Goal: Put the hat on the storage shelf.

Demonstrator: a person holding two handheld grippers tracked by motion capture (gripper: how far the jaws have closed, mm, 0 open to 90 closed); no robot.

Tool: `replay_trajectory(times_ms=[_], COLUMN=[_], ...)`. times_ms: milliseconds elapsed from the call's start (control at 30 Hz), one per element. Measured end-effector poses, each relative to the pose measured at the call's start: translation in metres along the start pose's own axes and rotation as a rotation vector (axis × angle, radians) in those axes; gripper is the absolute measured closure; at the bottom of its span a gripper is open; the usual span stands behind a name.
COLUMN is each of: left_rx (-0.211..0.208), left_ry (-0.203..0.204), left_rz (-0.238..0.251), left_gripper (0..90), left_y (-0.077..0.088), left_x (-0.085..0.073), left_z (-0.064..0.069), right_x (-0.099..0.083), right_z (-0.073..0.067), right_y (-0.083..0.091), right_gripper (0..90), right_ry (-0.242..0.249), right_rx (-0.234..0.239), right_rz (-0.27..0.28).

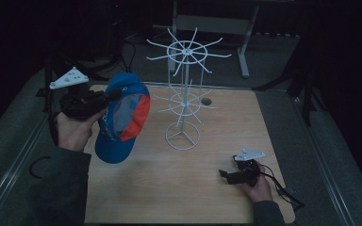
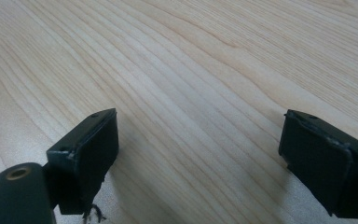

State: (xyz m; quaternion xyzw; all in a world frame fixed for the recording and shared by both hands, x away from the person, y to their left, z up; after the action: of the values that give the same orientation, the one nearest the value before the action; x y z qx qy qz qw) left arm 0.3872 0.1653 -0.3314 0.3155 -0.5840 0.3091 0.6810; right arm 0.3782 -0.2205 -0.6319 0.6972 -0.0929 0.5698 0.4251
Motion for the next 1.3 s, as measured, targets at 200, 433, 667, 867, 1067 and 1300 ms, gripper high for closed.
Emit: replay_trajectory(times_ms=[200,433,667,867,1067,1300], left_rx=[-0.01,-0.021,-0.021,-0.021,-0.026,-0.028], left_ry=[-0.003,0.002,-0.003,-0.011,-0.001,0.004], left_rz=[0.014,0.032,0.052,0.062,0.071,0.09], left_gripper=[89.9,89.9,89.9,90.0,90.0,90.0], left_y=[0.001,0.002,0.004,0.004,0.005,0.007], left_x=[0.008,0.015,0.022,0.028,0.032,0.037], left_z=[0.0,0.0,0.002,0.004,0.002,0.002], right_x=[0.0,0.0,0.0,0.0,0.0,0.0], right_z=[0.0,0.0,0.0,0.0,0.0,0.0], right_y=[0.0,0.0,0.0,0.0,0.0,0.0], right_gripper=[11.7,11.7,11.8,11.8,11.7,11.8], right_ry=[0.0,0.0,0.0,0.0,0.0,0.0], right_rx=[0.0,0.0,0.0,0.0,0.0,0.0], right_rz=[0.0,0.0,0.0,0.0,0.0,0.0])
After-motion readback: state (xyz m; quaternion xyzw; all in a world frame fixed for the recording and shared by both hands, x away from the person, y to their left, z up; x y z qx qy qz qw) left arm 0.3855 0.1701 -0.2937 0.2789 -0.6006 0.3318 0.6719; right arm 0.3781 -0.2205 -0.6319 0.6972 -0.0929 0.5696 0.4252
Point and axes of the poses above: each handheld gripper's, and its own axes: y roughly backward along the jaws, x roughly out of its top, z roughly to its right, the point moved 10 cm from there along -y, roughly forward along the jaws, and after that the axes turned 15 degrees about z, right-handed, at the moved point
